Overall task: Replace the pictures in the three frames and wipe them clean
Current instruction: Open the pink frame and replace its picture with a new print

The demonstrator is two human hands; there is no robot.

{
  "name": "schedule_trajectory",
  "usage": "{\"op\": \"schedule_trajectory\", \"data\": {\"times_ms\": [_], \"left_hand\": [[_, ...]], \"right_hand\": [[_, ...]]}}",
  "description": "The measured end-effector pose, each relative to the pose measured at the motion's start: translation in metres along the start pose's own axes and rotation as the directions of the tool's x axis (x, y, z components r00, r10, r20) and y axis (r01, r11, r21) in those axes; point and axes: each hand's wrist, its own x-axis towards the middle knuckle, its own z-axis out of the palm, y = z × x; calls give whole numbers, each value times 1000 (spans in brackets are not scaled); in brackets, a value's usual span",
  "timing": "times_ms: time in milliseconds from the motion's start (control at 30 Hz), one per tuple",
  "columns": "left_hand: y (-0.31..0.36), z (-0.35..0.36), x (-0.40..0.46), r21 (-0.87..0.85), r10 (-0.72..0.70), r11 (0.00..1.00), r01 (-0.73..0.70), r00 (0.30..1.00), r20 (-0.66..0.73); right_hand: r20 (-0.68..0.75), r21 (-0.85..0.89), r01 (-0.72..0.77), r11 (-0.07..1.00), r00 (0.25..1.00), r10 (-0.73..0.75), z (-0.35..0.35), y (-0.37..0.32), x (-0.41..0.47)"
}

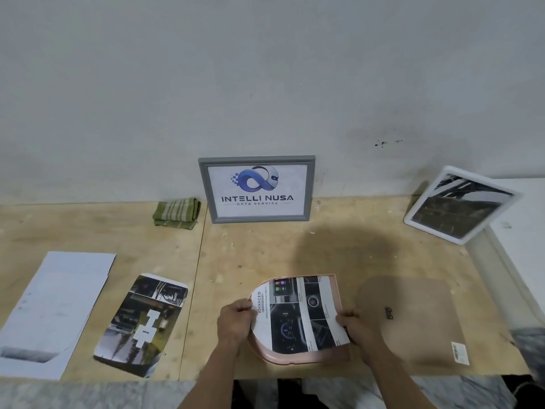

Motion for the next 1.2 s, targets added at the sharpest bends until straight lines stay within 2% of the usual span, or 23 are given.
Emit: {"op": "schedule_trajectory", "data": {"times_ms": [200, 433, 567, 733, 867, 967, 1067, 1200], "left_hand": [[6, 3, -9, 108, 67, 992, -72, 997, 45], [21, 3, -16, 92, 146, 984, -151, 987, 61], [35, 21, -22, 213, 209, 948, -237, 967, 143], [64, 65, -45, 239, 236, 924, -300, 935, 264], [76, 125, -60, 297, 175, 903, -312, 895, 410], [64, 182, -53, 387, 65, 883, -265, 886, 459], [71, 218, -82, 443, 29, 864, -239, 902, 430], [79, 239, -113, 613, 53, 753, -240, 950, 306]], "right_hand": [[2, -31, 16, 999, 1000, -16, 3, 1, 1], [-56, -85, 61, 995, 996, -66, 7, 7, -1], [-120, -73, 86, 994, 988, -95, 1, 9, -6], [-155, -107, 106, 989, 980, -122, -25, 5, 2], [-229, -227, 122, 966, 958, -174, -75, 0, 26], [-324, -454, 81, 887, 912, -250, -135, 3, 44], [-384, -647, -45, 761, 882, -274, -192, 18, 58], [-346, -666, -45, 745, 903, -255, -225, 35, 68]]}}
